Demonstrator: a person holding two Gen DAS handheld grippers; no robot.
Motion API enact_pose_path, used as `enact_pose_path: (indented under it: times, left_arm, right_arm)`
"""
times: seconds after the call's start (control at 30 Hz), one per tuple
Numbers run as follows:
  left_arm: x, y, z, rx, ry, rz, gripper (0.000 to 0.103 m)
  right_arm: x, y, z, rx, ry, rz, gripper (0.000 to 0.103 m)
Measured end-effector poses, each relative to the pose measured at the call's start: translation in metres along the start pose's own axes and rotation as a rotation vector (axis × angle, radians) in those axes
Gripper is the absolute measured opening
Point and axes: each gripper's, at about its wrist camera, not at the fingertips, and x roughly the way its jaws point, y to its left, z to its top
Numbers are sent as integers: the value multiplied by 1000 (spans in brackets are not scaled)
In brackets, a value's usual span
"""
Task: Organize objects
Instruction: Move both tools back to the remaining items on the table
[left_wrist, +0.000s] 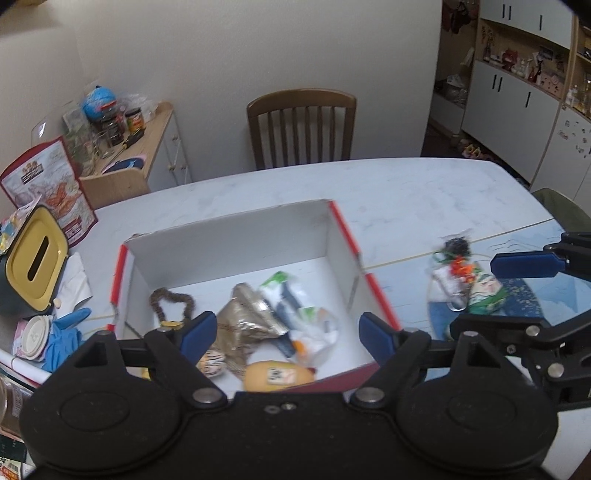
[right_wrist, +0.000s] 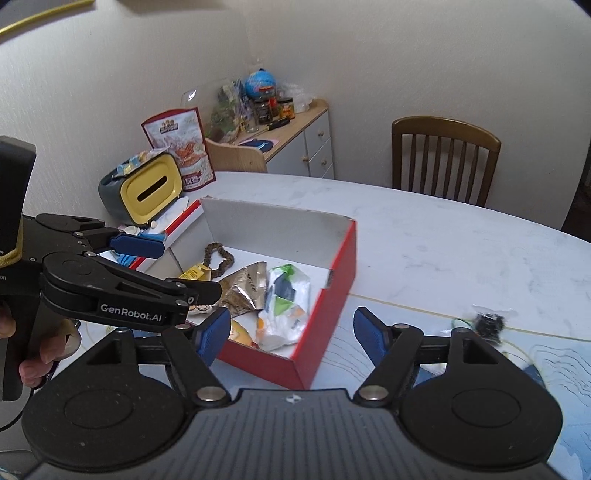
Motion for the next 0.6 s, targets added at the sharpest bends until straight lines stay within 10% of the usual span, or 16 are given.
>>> enact_pose_path:
  times: [0.6]
  left_arm:
    - [-5,-102,2,37,-39,-56,102]
  right_arm:
    - [-70,-99,-55,67,-50,-77,82]
